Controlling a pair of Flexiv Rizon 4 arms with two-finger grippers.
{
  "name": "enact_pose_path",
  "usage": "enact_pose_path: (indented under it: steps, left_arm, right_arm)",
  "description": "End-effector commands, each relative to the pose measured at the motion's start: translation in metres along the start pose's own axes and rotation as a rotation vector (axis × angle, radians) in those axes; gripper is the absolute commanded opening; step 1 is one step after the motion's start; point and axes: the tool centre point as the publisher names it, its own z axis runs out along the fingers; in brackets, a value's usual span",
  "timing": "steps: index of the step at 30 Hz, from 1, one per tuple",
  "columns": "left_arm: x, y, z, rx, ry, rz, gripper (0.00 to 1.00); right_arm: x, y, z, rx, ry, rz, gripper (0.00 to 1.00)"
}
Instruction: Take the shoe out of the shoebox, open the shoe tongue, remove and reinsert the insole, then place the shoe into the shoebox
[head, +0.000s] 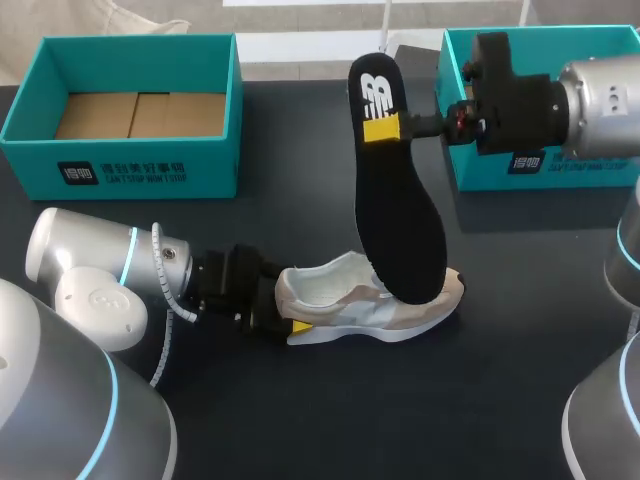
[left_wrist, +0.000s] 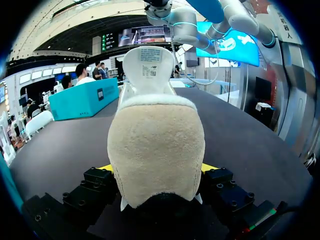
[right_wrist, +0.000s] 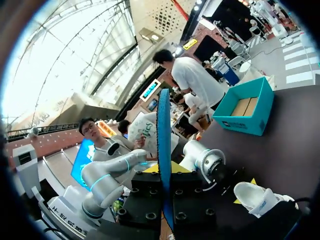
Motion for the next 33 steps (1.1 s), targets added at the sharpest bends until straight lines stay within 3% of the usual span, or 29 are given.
enact_pose_path:
  steps: [1, 19, 33]
  left_arm:
    - [-0.005, 0.008, 0.007, -0.002, -0.001, 0.001, 0.0]
    - [-0.005, 0.008, 0.007, -0.002, -0.001, 0.001, 0.0]
    - [-0.005, 0.008, 0.007, -0.002, -0.001, 0.001, 0.0]
  right_arm:
    - [0.013, -0.014, 0.001, -0.033, -0.01, 0.0, 0.0]
    - [0.043, -0.03, 0.014, -0.027, 0.016, -0.043, 0.0]
    - [0.043, -0.03, 0.012, -0.036, -0.013, -0.089, 0.0]
